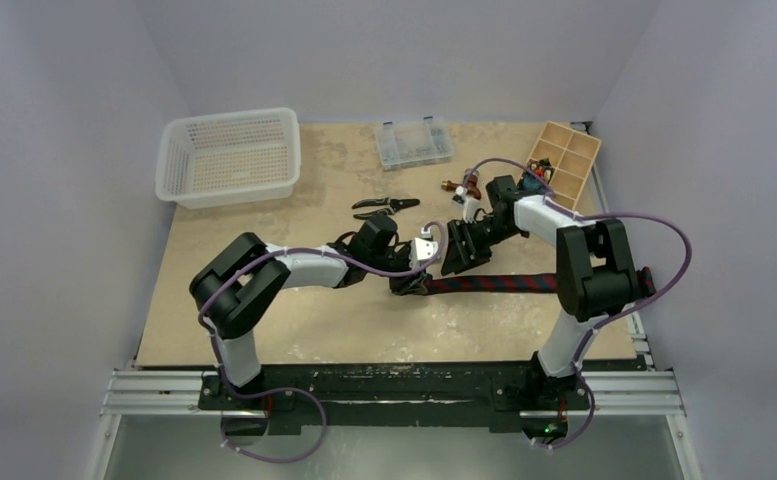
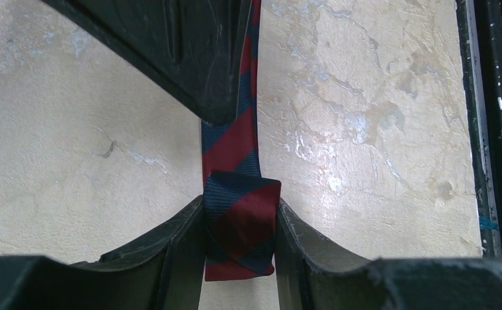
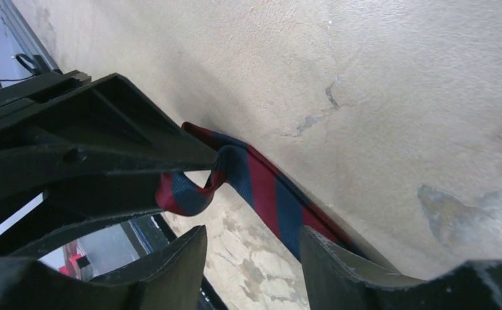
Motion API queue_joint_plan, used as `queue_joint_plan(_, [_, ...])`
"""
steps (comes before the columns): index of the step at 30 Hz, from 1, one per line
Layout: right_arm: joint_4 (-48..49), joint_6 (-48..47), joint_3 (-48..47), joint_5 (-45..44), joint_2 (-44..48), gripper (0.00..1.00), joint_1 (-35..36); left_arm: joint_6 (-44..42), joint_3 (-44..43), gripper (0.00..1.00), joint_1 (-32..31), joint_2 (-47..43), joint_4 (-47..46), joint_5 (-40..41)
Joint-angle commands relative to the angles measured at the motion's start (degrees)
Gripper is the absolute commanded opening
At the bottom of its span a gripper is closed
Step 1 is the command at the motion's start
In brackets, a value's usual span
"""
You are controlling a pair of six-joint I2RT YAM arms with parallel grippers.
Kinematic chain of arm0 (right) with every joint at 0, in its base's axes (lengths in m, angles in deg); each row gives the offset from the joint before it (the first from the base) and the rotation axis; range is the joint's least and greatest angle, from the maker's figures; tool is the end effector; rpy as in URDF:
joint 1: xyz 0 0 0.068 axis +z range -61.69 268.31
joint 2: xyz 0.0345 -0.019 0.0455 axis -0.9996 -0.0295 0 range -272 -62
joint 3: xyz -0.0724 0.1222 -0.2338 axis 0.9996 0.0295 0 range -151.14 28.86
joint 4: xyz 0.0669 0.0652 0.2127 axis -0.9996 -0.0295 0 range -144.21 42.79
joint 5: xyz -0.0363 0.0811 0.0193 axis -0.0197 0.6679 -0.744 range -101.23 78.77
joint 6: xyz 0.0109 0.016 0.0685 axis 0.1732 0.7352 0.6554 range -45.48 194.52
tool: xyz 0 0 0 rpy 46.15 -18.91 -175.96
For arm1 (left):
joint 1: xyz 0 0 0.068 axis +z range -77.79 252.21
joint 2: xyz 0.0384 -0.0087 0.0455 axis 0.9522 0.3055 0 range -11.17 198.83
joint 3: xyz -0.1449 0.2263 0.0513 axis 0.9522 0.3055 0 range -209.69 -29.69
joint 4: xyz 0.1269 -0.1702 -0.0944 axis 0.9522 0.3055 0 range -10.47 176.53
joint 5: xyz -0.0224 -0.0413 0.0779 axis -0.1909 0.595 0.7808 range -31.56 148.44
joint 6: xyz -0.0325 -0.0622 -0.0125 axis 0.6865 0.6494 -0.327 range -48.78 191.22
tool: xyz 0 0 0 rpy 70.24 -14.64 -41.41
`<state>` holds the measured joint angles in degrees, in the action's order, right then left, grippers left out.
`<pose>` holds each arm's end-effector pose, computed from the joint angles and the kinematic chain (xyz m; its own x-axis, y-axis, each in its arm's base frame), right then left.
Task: Roll the ties
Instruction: Roll the tie at the center of the board.
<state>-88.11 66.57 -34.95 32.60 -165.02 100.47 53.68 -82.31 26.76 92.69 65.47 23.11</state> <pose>0.2877 0.1035 0.1684 -0.9167 -0.2995 -0.2644 -0.3988 0.6449 0.6520 0.2291 -0.2811 0.1678 -0.1316 0.4841 -0.8651 0.9903 0.1029 -0.0931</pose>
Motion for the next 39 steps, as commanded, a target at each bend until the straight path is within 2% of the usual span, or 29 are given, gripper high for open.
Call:
queue_joint_plan(1, [-2.50, -2.07, -0.87, 5.58, 2.26, 0.57, -1.10, -1.23, -2.80, 0.40, -0.65, 0.04, -0.51, 0.13])
queue_joint_plan(11, [1.50, 1.60, -0.09, 12.93, -2.26, 0.53, -1.28, -2.49, -6.88, 0.40, -2.47, 3.49, 1.05, 3.65])
queue_joint_plan(22, [-0.15, 0.76, -1.07, 14.01, -5.07, 0.44, -1.23, -2.19, -8.49, 0.38, -3.50, 5.19, 2.10, 7.21])
queue_joint_plan(28, [2.78, 3.54, -0.37, 13.68, -5.62, 0.43, 0.21, -1.50, -9.91, 0.38, -3.98, 5.77, 2.45, 7.75])
queue_joint_plan(31, [3.00, 3.72, -0.81, 12.48, -6.42, 0.31, 0.62, -1.47, -10.47, 0.38, -4.12, 5.80, 2.88, 7.84])
queue_joint_plan(34, [2.28, 2.83, -0.98, 10.59, -6.90, 0.14, 0.30, -1.86, -9.88, 0.39, -4.07, 5.29, 2.99, 6.99])
queue_joint_plan(36, [2.08, 2.17, -0.52, 9.97, -6.93, 0.04, -0.49, -2.70, -8.99, 0.46, -3.83, 4.59, 2.83, 5.94])
queue_joint_plan(37, [1.83, 1.50, -0.33, 9.76, -6.93, 0.00, -0.88, -3.00, -8.26, 0.54, -3.47, 4.15, 2.36, 5.38])
queue_joint_plan(39, [1.21, -0.13, 0.11, 9.49, -7.06, 0.00, -1.61, -1.71, -6.35, 0.69, -1.68, 2.93, -0.23, 3.05])
